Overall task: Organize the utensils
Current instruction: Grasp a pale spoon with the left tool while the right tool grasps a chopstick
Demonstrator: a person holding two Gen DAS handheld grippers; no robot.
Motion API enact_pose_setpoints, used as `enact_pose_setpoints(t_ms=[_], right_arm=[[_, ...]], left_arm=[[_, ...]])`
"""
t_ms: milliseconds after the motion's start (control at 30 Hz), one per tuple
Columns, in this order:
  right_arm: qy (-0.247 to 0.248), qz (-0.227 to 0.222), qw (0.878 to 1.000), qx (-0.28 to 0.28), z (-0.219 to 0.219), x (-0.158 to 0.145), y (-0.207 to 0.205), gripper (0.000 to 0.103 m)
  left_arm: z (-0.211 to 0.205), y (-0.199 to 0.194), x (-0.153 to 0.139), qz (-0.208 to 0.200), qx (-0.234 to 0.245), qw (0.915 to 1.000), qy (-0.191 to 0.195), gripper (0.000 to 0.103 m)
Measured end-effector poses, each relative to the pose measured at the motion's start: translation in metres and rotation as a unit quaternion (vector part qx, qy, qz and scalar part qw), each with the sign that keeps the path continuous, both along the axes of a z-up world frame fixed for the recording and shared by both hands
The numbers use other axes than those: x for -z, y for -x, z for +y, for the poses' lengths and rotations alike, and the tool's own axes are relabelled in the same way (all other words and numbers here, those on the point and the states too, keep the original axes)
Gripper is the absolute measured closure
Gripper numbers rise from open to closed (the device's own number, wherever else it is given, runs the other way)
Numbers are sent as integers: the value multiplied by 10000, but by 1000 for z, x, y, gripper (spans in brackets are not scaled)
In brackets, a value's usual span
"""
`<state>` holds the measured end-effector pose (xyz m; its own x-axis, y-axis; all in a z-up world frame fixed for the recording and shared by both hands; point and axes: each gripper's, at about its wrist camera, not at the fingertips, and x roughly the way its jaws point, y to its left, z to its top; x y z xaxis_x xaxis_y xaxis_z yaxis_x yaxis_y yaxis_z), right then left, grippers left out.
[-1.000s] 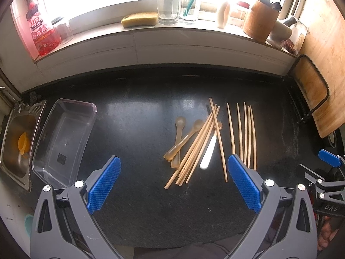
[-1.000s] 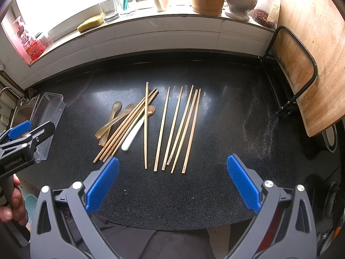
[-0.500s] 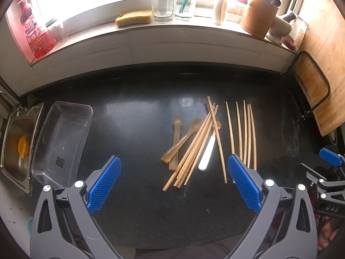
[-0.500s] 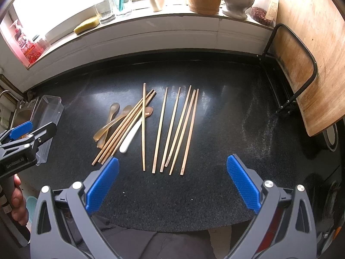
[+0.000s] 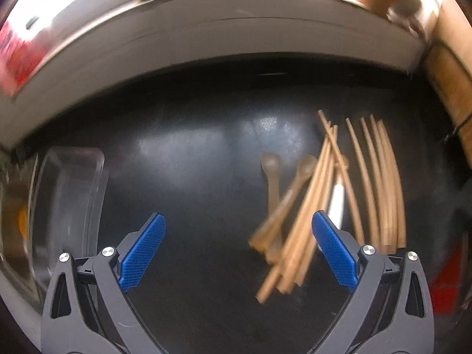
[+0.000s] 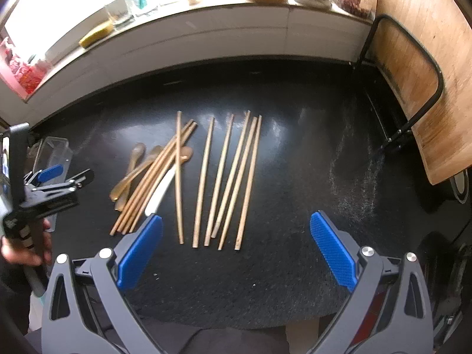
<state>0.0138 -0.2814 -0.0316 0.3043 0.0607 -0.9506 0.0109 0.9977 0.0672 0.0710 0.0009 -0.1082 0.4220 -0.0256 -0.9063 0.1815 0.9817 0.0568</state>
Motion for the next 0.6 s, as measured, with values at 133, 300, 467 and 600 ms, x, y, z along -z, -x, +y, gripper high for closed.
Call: enact_pose_setpoints(t_ms=[133, 300, 467, 600], right_arm=[[-16, -20, 10000, -59, -11, 24, -11, 6], [105, 95, 9999, -57, -21, 74, -25, 13], [-145, 284, 9995, 68, -28, 111, -39, 26], [-122, 430, 9990, 57, -28, 129, -48, 40]], left_arm=[[-14, -10, 32, 60, 564, 9984, 0, 6], [-15, -21, 60, 301, 676, 9968, 293, 8], [-22, -32, 74, 391, 961, 9943, 239, 23], [-34, -33, 84, 450, 1177, 9920, 28, 41]])
